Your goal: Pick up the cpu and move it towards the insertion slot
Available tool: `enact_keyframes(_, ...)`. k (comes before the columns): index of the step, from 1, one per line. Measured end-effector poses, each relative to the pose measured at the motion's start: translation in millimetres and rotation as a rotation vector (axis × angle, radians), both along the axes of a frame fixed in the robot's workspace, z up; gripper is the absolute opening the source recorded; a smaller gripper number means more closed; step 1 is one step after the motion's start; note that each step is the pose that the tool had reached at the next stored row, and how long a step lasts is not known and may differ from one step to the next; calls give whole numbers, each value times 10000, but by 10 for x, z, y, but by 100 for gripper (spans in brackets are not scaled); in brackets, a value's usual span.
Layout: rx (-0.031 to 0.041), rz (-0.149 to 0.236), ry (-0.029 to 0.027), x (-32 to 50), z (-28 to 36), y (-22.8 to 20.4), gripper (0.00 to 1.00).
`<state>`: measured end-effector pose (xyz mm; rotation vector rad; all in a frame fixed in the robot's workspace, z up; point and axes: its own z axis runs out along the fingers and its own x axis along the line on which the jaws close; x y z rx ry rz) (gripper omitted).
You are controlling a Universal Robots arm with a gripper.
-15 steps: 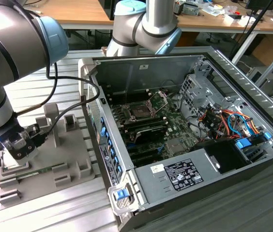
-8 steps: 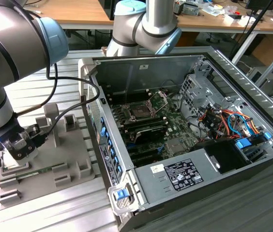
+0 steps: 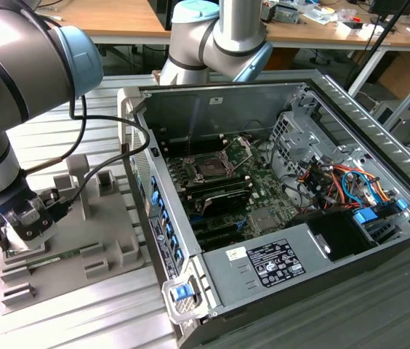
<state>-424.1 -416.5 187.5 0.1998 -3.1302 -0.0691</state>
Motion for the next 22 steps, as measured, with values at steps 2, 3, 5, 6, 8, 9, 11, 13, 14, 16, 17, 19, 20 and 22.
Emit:
enact_keyframes(2,1,1,0,0,0,0,55)
enact_keyframes(3,0,0,0,0,-1,0,55)
enact_keyframes(5,1,0,0,0,-1,0,55)
enact_keyframes(6,3,1,0,0,-1,0,55)
enact_keyframes(8,8,0,-5,1,4,1,55)
enact_keyframes(9,8,0,-5,1,8,1,55)
enact_keyframes(11,4,0,0,0,20,0,55)
enact_keyframes(13,5,0,-2,0,30,0,55)
enact_keyframes(14,4,0,0,0,36,0,55)
enact_keyframes(16,5,0,-1,0,43,0,55)
enact_keyframes(17,4,0,0,0,46,0,55)
enact_keyframes(19,4,0,-1,0,51,0,55)
enact_keyframes(20,5,0,-2,0,51,0,55)
enact_keyframes(22,4,0,0,0,56,0,55)
